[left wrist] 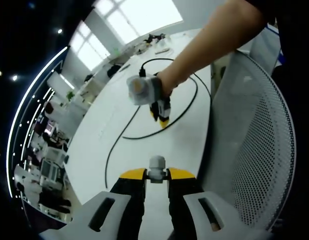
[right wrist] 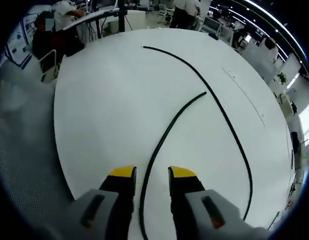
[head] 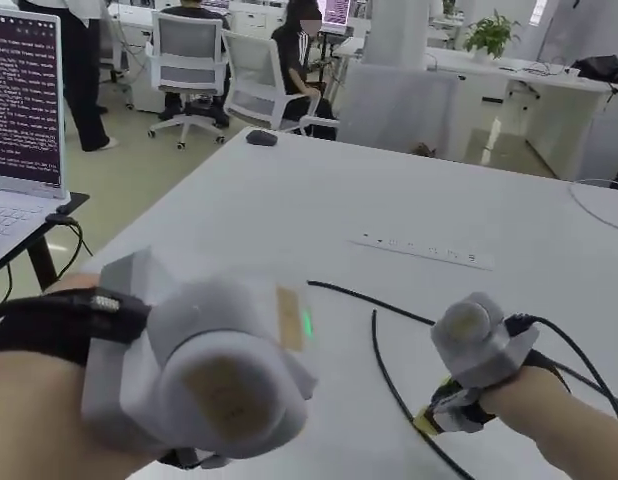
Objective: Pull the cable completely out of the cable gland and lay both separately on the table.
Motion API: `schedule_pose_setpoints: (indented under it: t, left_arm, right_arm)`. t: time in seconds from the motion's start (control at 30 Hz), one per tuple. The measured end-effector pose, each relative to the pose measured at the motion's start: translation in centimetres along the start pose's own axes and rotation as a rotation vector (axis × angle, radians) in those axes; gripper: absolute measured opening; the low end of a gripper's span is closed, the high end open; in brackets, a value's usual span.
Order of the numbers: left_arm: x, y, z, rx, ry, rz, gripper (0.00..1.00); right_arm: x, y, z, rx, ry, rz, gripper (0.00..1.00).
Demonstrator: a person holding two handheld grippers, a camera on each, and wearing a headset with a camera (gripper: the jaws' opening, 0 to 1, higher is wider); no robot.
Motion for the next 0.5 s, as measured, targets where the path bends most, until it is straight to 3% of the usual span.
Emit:
schedule_pose_setpoints:
  t: [0.17,0.37,0.5]
  left_arm:
    - [0.4,0.3,-0.6,-0.006,-0.002,-0.010,0.17]
    - [1.3,1.2,-2.6,-0.039,-0.016,-0.035,0.17]
    - [1.7,2.1,-4.0,-0.061,-0.015,-0.061,0.17]
  right_arm:
    - [-0.3,1.0,4.1,-0.004,-0.074,-0.040,0.32]
    - [-0.9,5.4,9.6,0.020,-0.208,-0.099,0.35]
    - [-2.0,8.1,11.9,0.017,-0.239,-0.115,0.36]
Point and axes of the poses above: the centre of the closed fingertips' face, and the gripper's own axes: z roughly backward along the fingers, y roughly to its left, x roughly out of its top, the point moved 7 cm from there along z, roughly backward along the fingers, and after that the axes turned 11 degrees about z, right-handed, at the moved point
